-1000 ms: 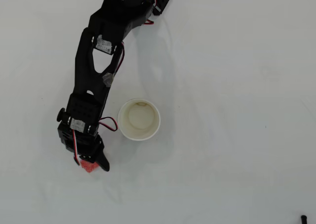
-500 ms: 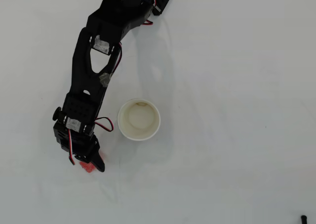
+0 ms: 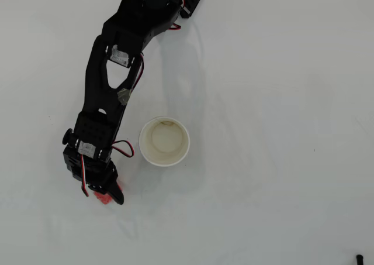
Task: Grasp a red cube and put it in the cup.
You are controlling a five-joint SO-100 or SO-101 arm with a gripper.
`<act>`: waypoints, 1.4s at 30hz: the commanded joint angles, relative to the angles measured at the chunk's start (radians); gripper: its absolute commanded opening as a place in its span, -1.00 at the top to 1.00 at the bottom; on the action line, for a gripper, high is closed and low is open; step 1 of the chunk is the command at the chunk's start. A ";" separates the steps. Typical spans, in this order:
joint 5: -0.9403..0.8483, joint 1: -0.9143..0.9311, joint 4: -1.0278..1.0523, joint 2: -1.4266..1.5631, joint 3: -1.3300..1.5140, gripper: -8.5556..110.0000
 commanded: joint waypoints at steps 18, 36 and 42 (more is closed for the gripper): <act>-0.002 -0.025 0.095 0.003 -0.081 0.22; -0.005 -0.018 0.124 0.008 -0.080 0.22; -0.002 -0.021 0.075 0.014 -0.080 0.22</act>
